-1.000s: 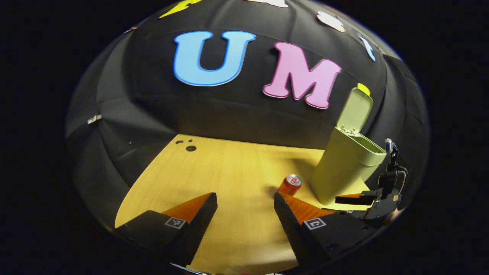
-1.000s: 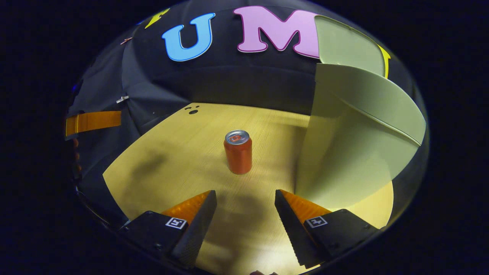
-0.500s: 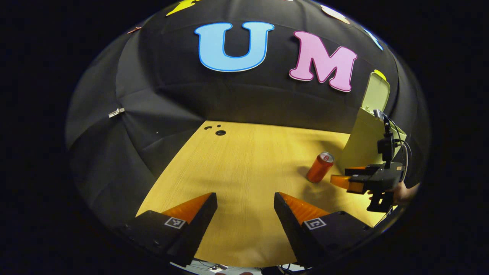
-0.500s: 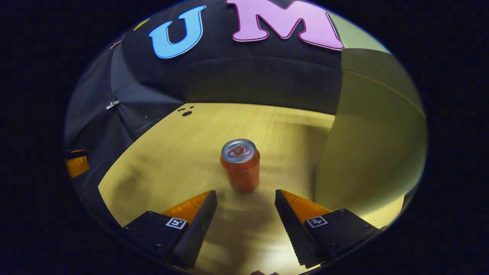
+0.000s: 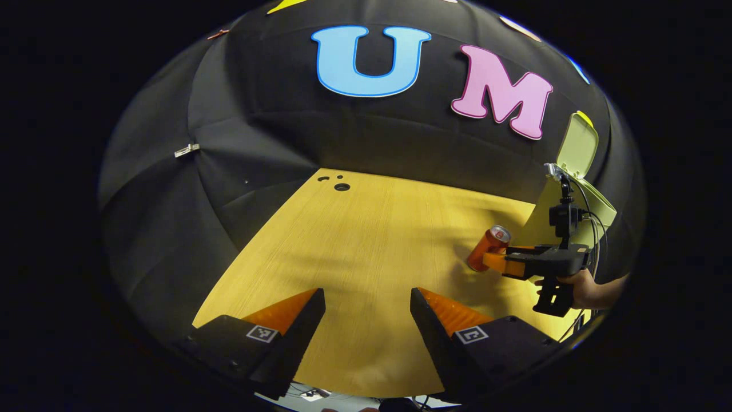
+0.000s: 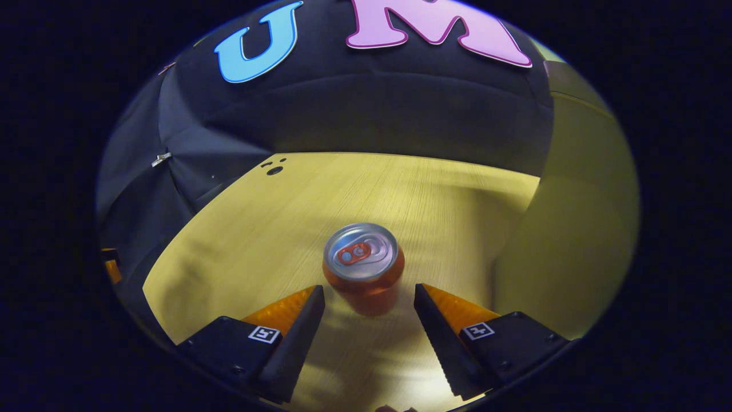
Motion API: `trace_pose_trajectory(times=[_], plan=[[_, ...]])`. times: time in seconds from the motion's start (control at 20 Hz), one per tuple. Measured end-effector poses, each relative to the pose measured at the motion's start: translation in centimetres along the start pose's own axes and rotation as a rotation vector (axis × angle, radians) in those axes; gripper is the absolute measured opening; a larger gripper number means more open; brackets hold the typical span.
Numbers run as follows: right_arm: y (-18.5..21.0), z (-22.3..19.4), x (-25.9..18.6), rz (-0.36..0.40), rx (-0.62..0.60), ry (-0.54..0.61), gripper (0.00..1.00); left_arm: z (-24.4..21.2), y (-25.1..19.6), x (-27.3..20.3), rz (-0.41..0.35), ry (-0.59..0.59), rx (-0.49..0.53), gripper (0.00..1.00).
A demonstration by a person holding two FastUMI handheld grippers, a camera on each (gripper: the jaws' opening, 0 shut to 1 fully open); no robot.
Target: Press the lid of the desktop garbage bin to open it, pick up the crumpled paper on the desktop and throw it into the bin, then pick up the pop can on the desktop and drop it into the bin, and finally close the garbage bin lid.
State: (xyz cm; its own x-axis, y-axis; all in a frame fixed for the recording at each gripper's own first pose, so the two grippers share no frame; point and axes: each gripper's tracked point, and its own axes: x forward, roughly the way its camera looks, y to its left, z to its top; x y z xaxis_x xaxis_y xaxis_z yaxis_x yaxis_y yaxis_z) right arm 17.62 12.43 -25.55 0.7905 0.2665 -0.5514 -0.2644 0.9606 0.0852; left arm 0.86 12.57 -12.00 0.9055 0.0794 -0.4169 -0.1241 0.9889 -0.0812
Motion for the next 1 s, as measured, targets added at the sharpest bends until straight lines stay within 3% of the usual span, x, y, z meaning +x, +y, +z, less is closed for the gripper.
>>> trace_pose_trajectory(times=[0.7, 0.8, 0.9, 1.0], plan=[[-0.2, 0.9, 3.6, -0.014, -0.002, 0.011, 0.99, -0.2, 0.7, 1.5, 0.026, 0.022, -0.07, 0.96], [-0.1, 0.9, 3.6, -0.013, -0.018, 0.006, 0.96, -0.3, 0.5, 1.5, 0.024, 0.025, -0.063, 0.96], [0.1, 0.9, 3.6, -0.009, -0.032, 0.005, 0.86, -0.5, 0.3, 1.5, 0.021, 0.03, -0.061, 0.96], [0.0, 1.0, 3.5, -0.005, -0.043, 0.008, 0.85, -0.7, 0.1, 1.5, 0.02, 0.036, -0.062, 0.96]])
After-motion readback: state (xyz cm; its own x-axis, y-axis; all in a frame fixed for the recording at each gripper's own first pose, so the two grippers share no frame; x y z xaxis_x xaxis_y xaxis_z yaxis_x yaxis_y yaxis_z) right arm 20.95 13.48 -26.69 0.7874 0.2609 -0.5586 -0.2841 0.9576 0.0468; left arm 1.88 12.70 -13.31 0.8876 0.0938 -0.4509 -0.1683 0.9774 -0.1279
